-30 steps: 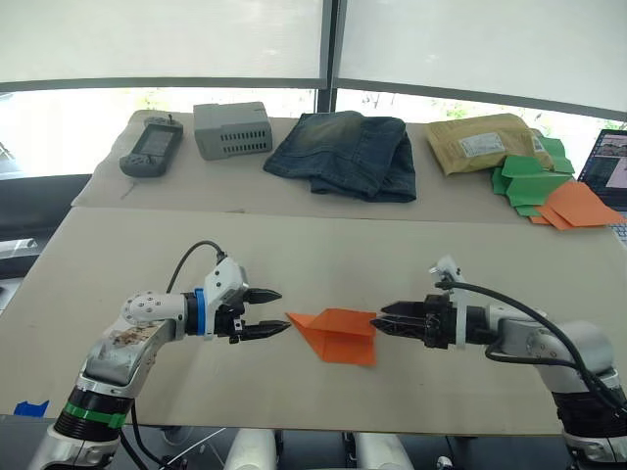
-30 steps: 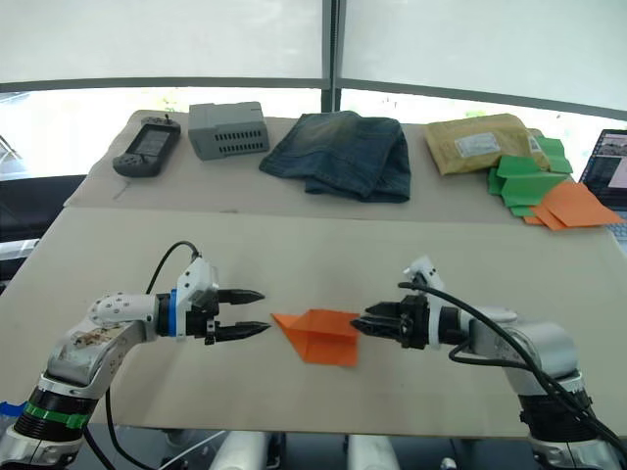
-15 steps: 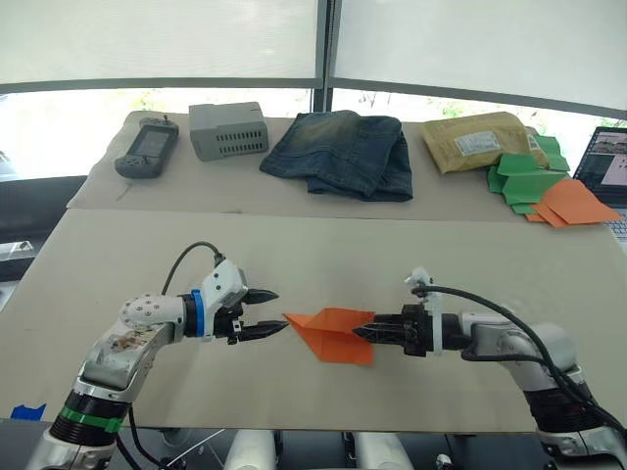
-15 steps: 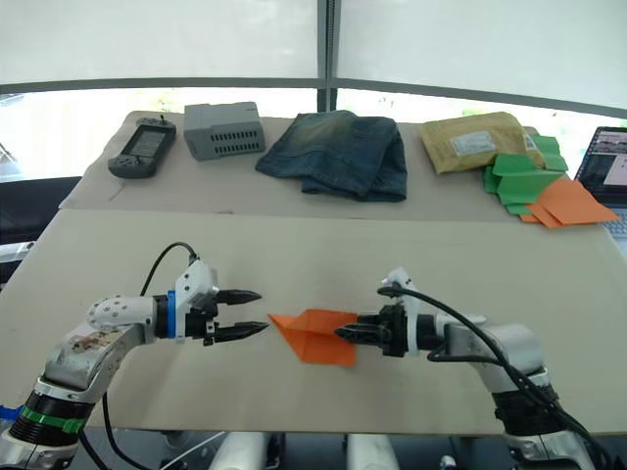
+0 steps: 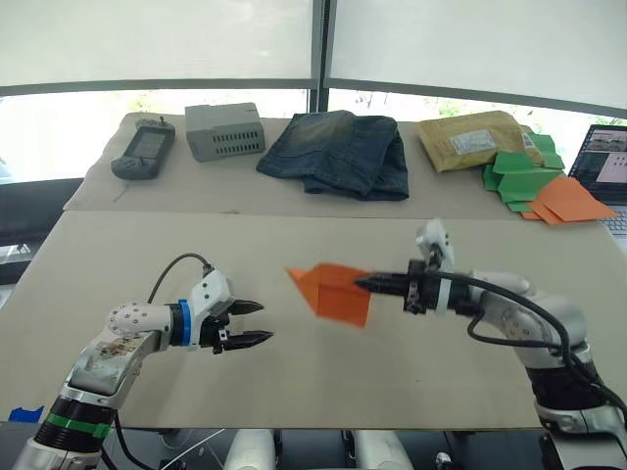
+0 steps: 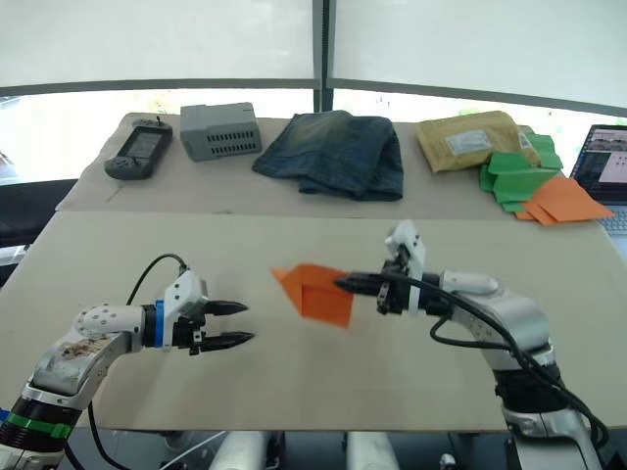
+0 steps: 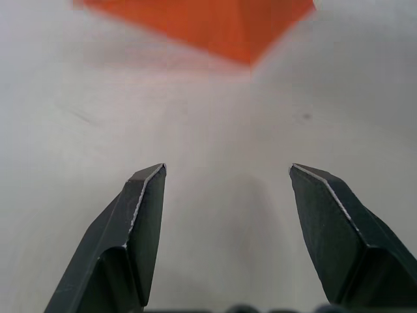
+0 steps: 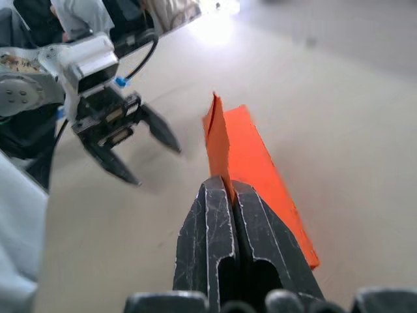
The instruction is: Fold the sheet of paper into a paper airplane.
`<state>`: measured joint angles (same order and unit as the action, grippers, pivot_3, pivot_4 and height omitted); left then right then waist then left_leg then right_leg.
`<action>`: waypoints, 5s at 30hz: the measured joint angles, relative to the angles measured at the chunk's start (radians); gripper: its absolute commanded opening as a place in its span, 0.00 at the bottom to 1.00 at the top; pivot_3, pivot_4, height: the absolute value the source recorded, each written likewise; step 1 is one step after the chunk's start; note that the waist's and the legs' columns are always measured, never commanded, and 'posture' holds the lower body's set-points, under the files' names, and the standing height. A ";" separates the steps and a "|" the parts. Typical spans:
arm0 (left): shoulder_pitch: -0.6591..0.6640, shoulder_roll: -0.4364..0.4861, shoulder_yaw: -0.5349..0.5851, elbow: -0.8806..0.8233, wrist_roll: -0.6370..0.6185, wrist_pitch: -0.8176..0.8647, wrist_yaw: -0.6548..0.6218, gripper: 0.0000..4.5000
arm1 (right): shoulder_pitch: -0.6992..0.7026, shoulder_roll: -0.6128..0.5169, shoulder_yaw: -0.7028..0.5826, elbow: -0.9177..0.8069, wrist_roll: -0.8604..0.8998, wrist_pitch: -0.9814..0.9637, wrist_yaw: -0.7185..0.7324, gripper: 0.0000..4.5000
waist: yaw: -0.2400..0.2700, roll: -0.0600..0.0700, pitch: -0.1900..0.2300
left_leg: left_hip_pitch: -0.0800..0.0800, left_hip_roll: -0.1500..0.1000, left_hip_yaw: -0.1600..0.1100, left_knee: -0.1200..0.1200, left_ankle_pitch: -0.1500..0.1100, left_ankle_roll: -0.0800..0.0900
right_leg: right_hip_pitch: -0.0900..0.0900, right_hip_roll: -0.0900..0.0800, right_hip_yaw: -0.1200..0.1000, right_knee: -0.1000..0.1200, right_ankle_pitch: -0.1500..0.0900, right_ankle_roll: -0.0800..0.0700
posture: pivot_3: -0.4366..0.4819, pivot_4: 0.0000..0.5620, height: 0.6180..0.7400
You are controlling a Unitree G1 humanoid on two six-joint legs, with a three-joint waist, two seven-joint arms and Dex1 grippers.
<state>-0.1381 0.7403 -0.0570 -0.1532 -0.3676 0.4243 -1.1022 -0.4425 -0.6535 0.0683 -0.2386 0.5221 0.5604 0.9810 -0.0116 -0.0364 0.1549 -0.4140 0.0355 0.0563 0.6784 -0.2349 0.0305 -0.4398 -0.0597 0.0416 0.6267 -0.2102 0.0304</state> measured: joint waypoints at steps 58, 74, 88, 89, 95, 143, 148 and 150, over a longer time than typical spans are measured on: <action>-0.012 -0.020 -0.016 -0.004 -0.063 0.030 -0.014 0.71 | -0.111 0.058 0.334 0.254 -0.424 -0.580 -0.077 0.01 | 0.001 -0.004 0.002 | 0.005 0.004 0.004 -0.001 0.003 -0.003 | 0.001 0.001 0.004 0.004 0.006 -0.010 | 0.48 0.27 0.85; -0.013 -0.040 0.000 0.014 -0.027 -0.006 0.045 0.71 | -0.078 0.166 0.432 0.125 -0.466 -0.272 0.052 0.01 | 0.000 -0.004 0.002 | 0.004 0.002 0.004 -0.001 0.003 -0.003 | 0.000 0.000 0.001 0.004 0.005 -0.010 | 0.48 0.27 0.85; -0.096 -0.066 -0.048 0.088 -0.019 -0.009 -0.016 0.71 | -0.026 0.175 0.365 -0.080 -0.420 -0.037 -0.003 0.01 | 0.002 -0.004 0.002 | 0.005 0.001 0.004 0.000 0.003 -0.004 | 0.001 0.000 0.001 0.005 0.004 -0.007 | 0.48 0.27 0.85; -0.106 -0.072 -0.055 0.096 -0.016 -0.011 -0.020 0.71 | -0.016 0.174 0.356 -0.096 -0.419 -0.022 -0.008 0.01 | 0.002 -0.004 0.002 | 0.004 0.001 0.004 0.000 0.003 -0.004 | 0.001 0.000 0.001 0.005 0.004 -0.008 | 0.48 0.27 0.85; -0.154 -0.104 -0.080 0.131 -0.009 -0.019 -0.042 0.71 | 0.026 0.157 0.252 -0.175 -0.358 0.072 -0.064 0.01 | 0.002 -0.004 0.002 | 0.003 0.000 0.004 0.000 0.003 -0.004 | 0.000 0.000 0.001 0.004 0.005 -0.008 | 0.48 0.27 0.85; -0.380 -0.197 -0.084 0.295 -0.019 0.041 -0.096 0.71 | 0.343 0.049 0.194 -0.200 -0.475 -0.176 -0.243 0.01 | 0.025 -0.005 0.002 | 0.002 -0.001 0.002 0.004 0.006 -0.002 | 0.003 0.000 0.002 0.003 0.002 -0.005 | 0.48 0.27 0.85; -0.341 -0.164 -0.064 0.215 -0.048 0.083 -0.095 0.71 | 0.344 -0.006 0.181 -0.232 -0.456 -0.138 -0.187 0.01 | 0.021 -0.005 0.002 | 0.002 -0.001 0.002 0.004 0.006 -0.001 | 0.002 0.000 0.001 0.003 0.002 -0.005 | 0.48 0.27 0.85; -0.320 -0.152 -0.051 0.194 -0.058 0.095 -0.088 0.71 | 0.343 0.000 0.181 -0.233 -0.439 -0.136 -0.183 0.01 | 0.019 -0.005 0.002 | 0.002 -0.001 0.002 0.003 0.006 -0.001 | 0.002 0.000 0.001 0.003 0.002 -0.005 | 0.48 0.27 0.85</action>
<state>-0.4585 0.5880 -0.1076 0.0406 -0.4258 0.5188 -1.1905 -0.0992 -0.6540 0.2489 -0.4713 0.0829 0.4241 0.7978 0.0073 -0.0417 0.1573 -0.4120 0.0349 0.0584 0.6817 -0.2290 0.0290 -0.4379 -0.0593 0.0430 0.6300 -0.2079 0.0254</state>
